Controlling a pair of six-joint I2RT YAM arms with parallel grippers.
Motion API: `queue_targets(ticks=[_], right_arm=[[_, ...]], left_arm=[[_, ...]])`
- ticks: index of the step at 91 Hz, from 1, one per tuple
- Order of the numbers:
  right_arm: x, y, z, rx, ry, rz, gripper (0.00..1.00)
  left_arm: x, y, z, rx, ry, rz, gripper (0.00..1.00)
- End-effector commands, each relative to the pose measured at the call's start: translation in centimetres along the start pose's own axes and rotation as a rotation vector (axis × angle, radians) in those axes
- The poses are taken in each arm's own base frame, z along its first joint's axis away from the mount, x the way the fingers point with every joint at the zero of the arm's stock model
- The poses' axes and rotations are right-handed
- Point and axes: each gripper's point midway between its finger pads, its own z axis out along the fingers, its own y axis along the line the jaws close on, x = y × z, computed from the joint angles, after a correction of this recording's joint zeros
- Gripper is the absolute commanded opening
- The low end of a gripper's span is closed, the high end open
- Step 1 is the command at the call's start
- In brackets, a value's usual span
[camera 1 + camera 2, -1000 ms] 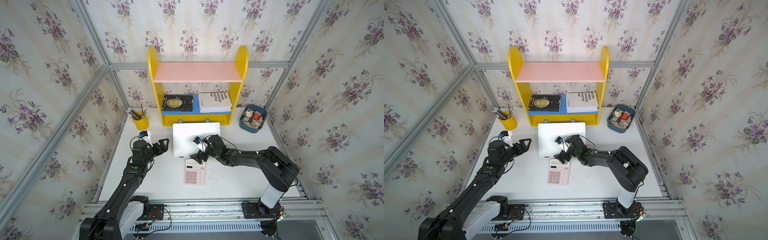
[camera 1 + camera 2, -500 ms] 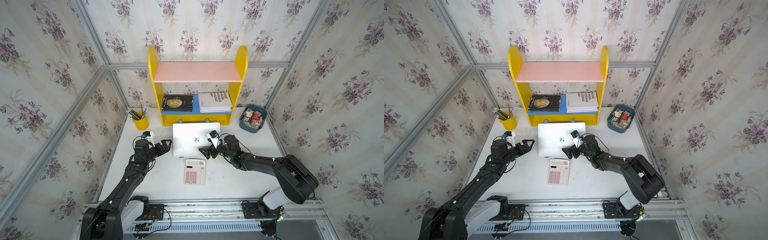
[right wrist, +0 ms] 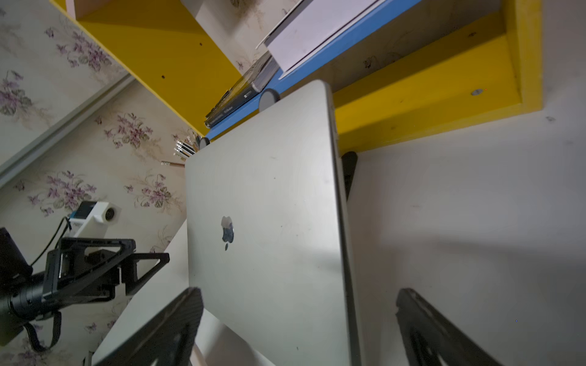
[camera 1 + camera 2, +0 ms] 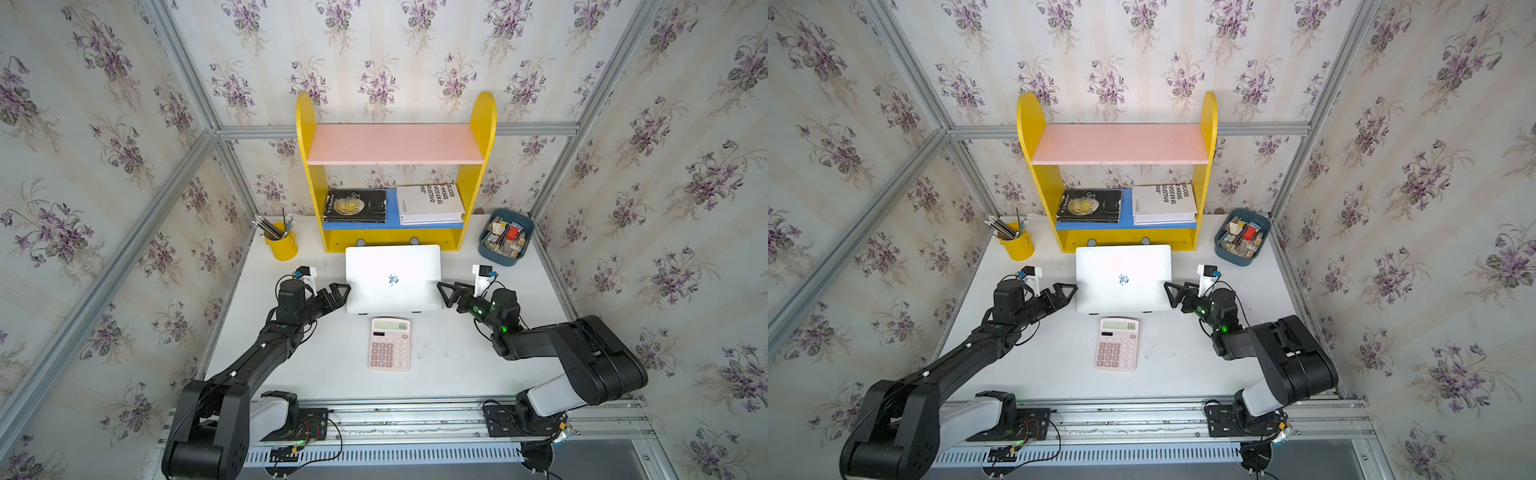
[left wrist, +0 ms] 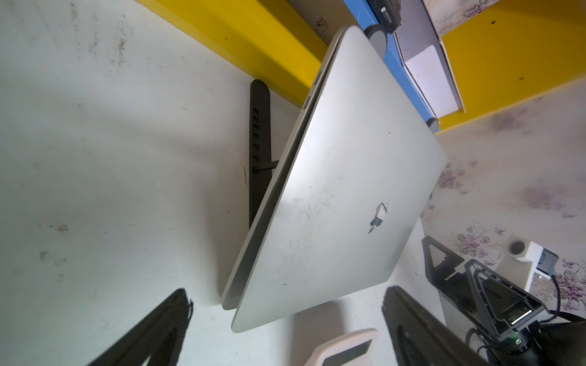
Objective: Close the laptop lid and set it aside
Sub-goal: Close the lid of the laptop.
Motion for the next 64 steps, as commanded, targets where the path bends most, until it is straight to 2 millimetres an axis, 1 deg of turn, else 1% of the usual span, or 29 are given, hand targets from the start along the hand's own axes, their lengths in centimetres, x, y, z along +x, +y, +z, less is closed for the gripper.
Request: queue_targets(ticks=[1,10,16,46,49,51,56,64], right_arm=[[-1.1,0.6,0.0,-0.074,-0.035,0.110,1.00],[-1.0,0.2,0.3,-0.099,-0.030,0.159,1.00],[-0.3,-0.4,0.6,-0.096,-0.012,0.187,1.00],[1.3,-1.7,1.7,-0.094,0.043,0.249,1.00],[1.5,-1.8,1.7,-0.095,0.048,0.255,0.99],[1.5,-1.8,1.8,-0.095,0.049,0.258,0.99],[1.7,-2.0,1.9,-0.091,0.054,0.269,0.98],[2.0,-2.1,2.1,-0.098,0.065,0.281,0.96]], left_arm=[[-0.4,-0.7,0.4,0.048,-0.011,0.006,0.99],[0.0,-0.3,1.0,0.048,0.005,-0.008,0.99],[0.2,-0.1,1.3,0.048,0.014,-0.012,0.99],[1.2,1.1,3.0,0.055,0.057,-0.051,0.97],[1.1,1.0,3.1,0.061,0.055,-0.051,0.97],[1.5,1.5,3.4,0.052,0.068,-0.061,0.96],[1.7,1.9,3.7,0.046,0.073,-0.071,0.95],[1.8,2.0,3.9,0.052,0.075,-0.074,0.95]])
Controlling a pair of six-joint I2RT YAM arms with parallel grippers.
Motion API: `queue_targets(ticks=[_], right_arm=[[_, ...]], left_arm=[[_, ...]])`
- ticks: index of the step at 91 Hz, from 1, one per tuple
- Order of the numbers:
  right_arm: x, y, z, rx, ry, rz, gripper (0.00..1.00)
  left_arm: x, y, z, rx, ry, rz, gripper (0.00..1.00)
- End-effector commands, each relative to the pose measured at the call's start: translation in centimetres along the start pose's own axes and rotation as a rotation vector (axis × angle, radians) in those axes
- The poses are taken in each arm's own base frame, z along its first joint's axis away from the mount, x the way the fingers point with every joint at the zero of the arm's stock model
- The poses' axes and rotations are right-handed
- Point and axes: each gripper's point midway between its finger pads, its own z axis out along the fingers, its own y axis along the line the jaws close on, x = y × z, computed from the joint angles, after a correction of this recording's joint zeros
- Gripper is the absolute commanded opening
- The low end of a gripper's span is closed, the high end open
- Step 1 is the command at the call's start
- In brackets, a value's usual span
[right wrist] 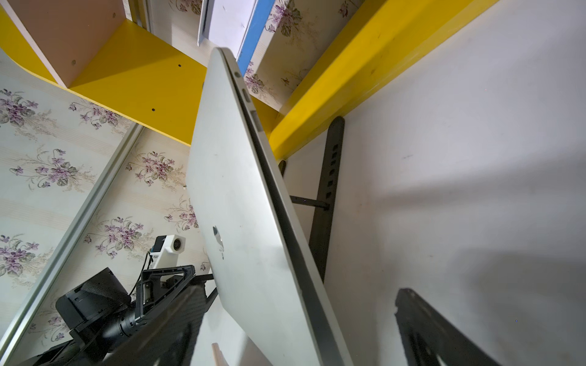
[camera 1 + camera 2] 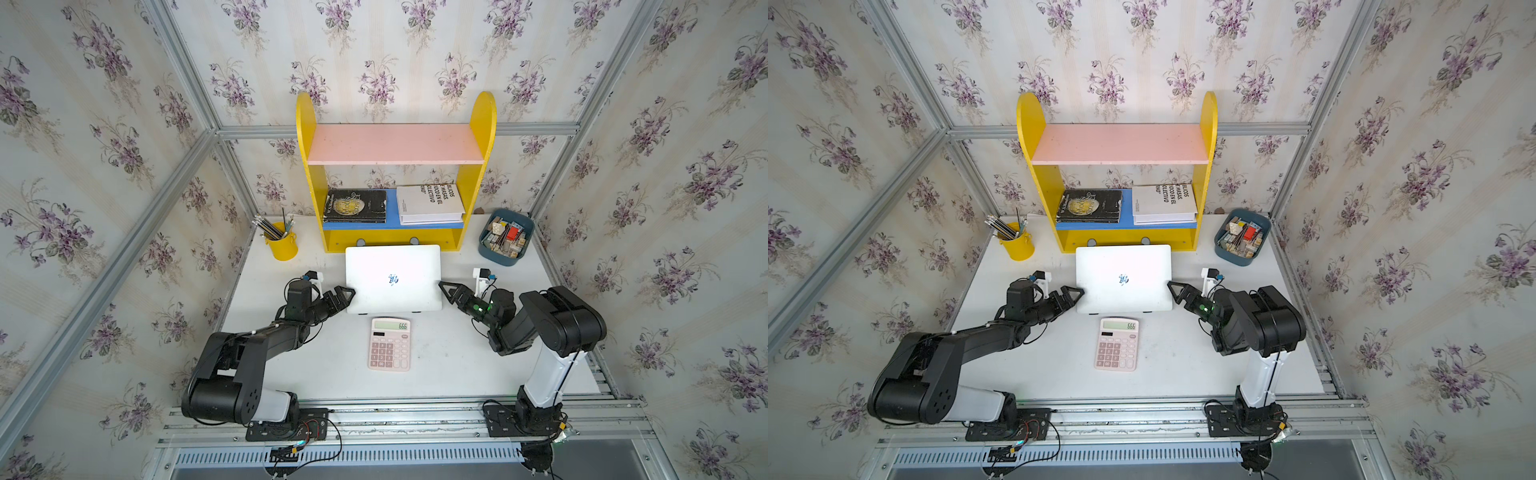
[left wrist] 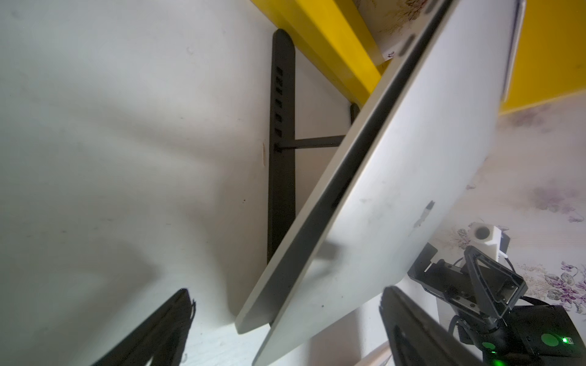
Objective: Close the laptop lid and set it aside
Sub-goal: Close the lid of the laptop, then pick up the laptop from the computer stand.
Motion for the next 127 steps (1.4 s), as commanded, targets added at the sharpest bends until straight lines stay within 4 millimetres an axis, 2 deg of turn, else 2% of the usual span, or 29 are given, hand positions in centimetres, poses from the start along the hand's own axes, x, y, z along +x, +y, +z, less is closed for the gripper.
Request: queue_targets(ticks=[1,26,50,91,127], right_arm=[[-0.2,0.7,0.3,-0.045,0.001,0.004,0.95],[0.6,1.1,0.9,-0.118,0.043,0.068,0.87],[0.9,1.6,1.2,-0.160,0.067,0.086,0.81],[1.5,2.6,1.6,-0.203,0.098,0.105,0.77],[2.2,2.6,2.0,-0.216,0.120,0.120,0.75]], left_arm=[[-0.6,-0.9,0.2,0.049,-0.021,0.018,0.95],[-0.4,-0.7,0.8,0.063,-0.002,0.000,0.92],[-0.2,-1.1,1.3,0.102,0.021,-0.011,0.80],[0.2,-1.9,2.0,0.185,0.058,-0.026,0.67],[0.5,-1.9,2.5,0.217,0.074,-0.043,0.64]])
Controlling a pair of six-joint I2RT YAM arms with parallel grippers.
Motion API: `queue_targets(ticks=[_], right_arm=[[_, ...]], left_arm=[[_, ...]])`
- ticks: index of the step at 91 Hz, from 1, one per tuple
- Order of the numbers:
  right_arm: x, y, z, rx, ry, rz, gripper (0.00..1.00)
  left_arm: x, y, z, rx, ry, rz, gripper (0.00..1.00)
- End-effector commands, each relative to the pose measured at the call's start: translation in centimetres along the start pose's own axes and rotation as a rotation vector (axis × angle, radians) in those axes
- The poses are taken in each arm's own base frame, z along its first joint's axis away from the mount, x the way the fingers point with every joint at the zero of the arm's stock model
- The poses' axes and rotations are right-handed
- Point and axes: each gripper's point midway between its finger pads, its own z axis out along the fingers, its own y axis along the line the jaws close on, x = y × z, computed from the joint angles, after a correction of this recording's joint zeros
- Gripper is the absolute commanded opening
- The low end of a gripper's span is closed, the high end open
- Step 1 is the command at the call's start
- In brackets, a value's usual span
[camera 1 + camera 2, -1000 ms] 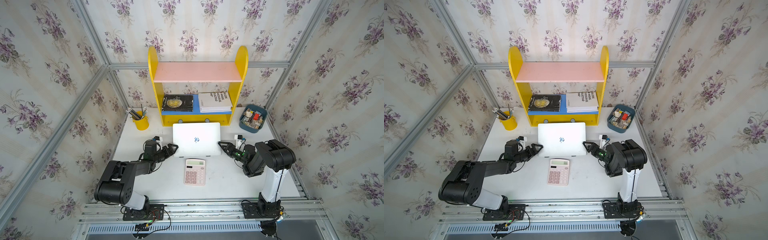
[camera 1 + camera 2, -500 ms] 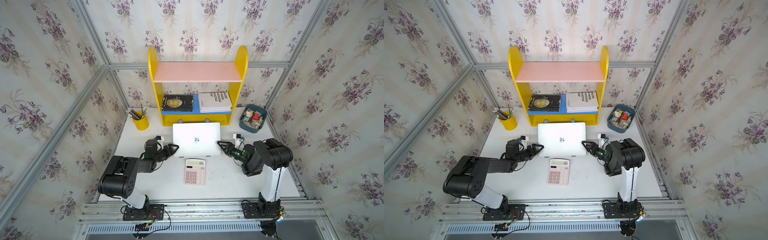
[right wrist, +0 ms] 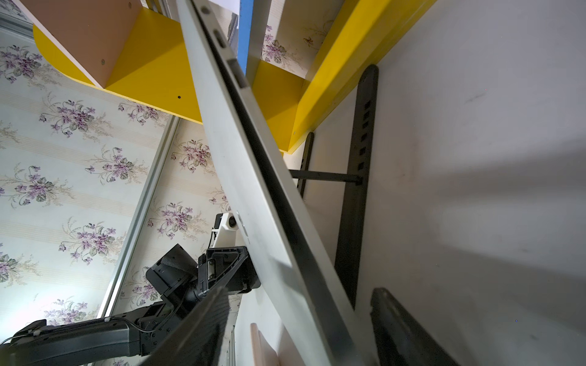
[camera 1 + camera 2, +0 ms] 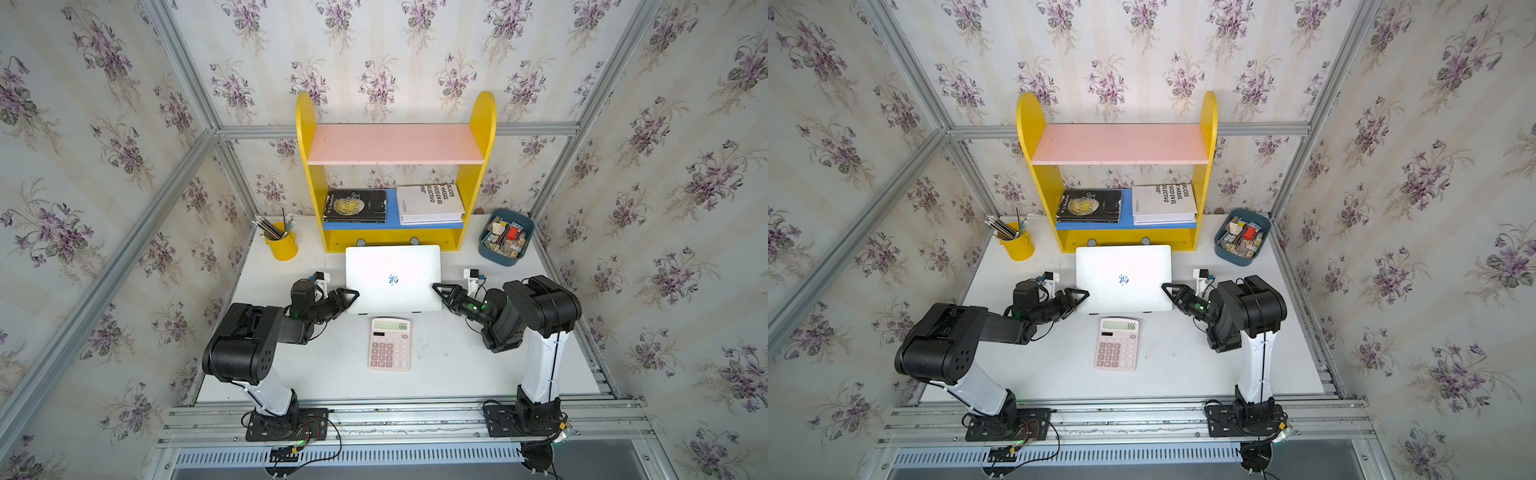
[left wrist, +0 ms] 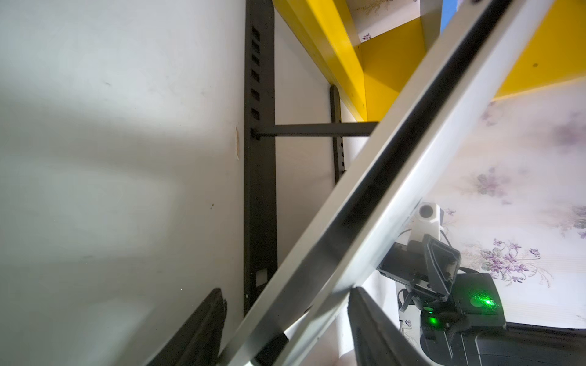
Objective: Close the laptop lid and set it aside
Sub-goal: Pick up the laptop from the computer stand.
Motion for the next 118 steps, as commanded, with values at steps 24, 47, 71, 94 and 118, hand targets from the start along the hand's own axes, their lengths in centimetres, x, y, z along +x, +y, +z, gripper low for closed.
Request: queue_targets(ticks=[24,47,71,94,118], right_arm=[[0.6,1.7,0.7,-0.076,0.024,-0.039,0.73],[0.8,2.1,0.9,-0.099,0.035,-0.032,0.65],[0.7,2.8,0.8,-0.121,0.039,-0.040,0.59],[0.7,3.6,0.8,-0.137,0.045,-0.048,0.56],[0.7,4.2,0.8,-0.150,0.052,-0.053,0.53]], left_arm=[[-0.1,-1.1,0.2,0.067,0.006,0.022,0.62],[-0.1,-1.5,0.2,0.084,0.008,0.032,0.58],[-0.2,-1.9,0.1,0.097,0.009,0.032,0.56],[-0.2,-2.2,0.0,0.109,0.008,0.037,0.53],[-0.3,-2.6,-0.2,0.114,0.005,0.043,0.50]])
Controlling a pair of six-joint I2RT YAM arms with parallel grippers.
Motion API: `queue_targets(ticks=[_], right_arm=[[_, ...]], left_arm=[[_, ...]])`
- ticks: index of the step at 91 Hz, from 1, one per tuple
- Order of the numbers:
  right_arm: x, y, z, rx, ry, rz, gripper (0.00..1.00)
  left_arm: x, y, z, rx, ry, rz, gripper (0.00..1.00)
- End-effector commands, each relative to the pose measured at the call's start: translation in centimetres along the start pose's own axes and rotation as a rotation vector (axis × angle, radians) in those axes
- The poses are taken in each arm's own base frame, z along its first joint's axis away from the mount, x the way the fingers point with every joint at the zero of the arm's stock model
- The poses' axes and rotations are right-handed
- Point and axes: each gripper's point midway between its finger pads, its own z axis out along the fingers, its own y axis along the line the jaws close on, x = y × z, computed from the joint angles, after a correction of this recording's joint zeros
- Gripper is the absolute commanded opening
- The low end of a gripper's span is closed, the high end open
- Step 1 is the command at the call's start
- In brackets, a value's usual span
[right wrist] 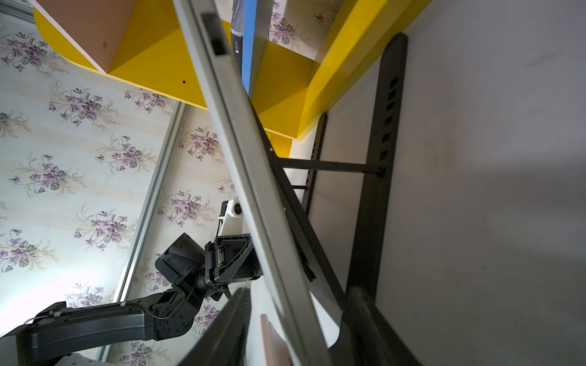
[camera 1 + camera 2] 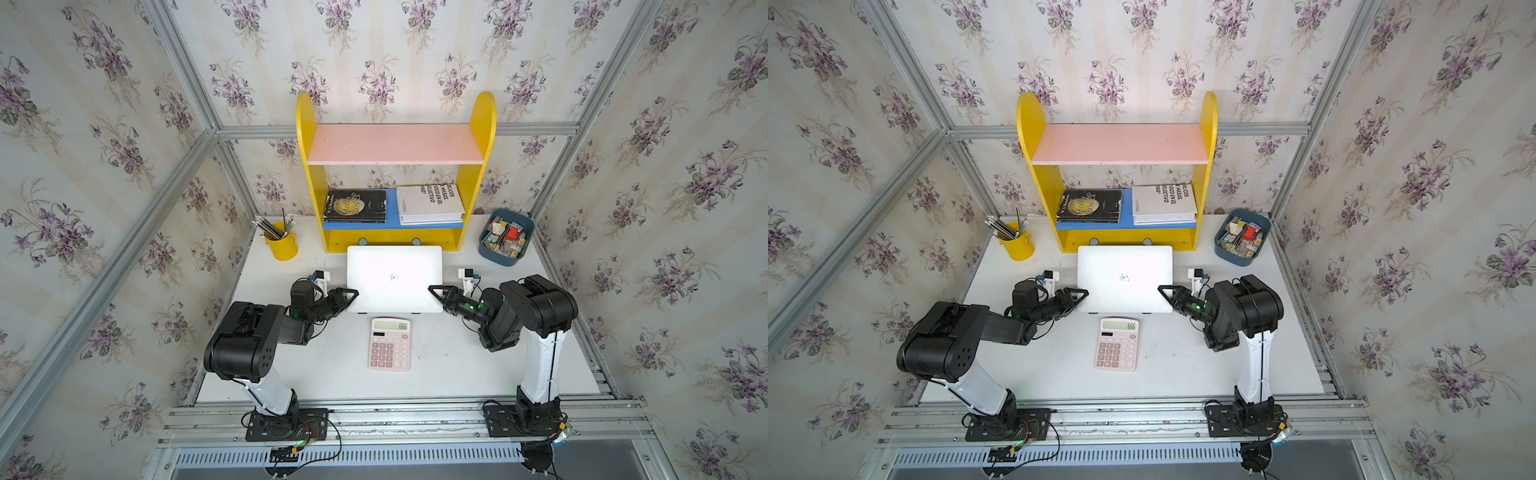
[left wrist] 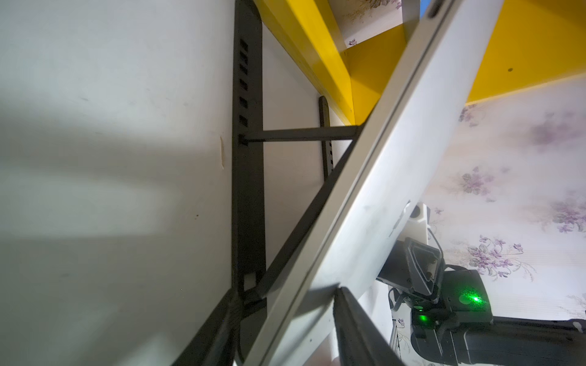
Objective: Close the laptop lid and set it aside
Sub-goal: Pick up the laptop from the computer stand.
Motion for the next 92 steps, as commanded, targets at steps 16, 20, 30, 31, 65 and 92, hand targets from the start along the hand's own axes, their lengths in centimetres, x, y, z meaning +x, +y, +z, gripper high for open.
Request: queue_targets(ticks=[16,20,30,31,65,92], right_arm=[[-0.2,3.3,0.0,-0.113,0.010,-0.069,0.49],[-0.2,3.3,0.0,-0.112,0.011,-0.067,0.49],[-0.1,3.5,-0.1,-0.113,0.011,-0.066,0.47],[-0.1,3.5,-0.1,-0.113,0.012,-0.065,0.47],[0.2,4.6,-0.1,-0.150,0.035,-0.052,0.32],[0.2,5.3,-0.2,-0.170,0.043,-0.051,0.21]], left_arm=[[-0.1,-1.9,-0.2,0.069,0.014,0.038,0.47],[0.0,-2.0,-0.3,0.069,0.014,0.038,0.46],[-0.1,-2.1,-0.3,0.071,0.015,0.039,0.45],[-0.1,-2.2,-0.3,0.072,0.014,0.040,0.45],[-0.2,-2.7,-0.6,0.075,0.010,0.045,0.41],[-0.2,-3.1,-0.9,0.081,0.007,0.049,0.39]])
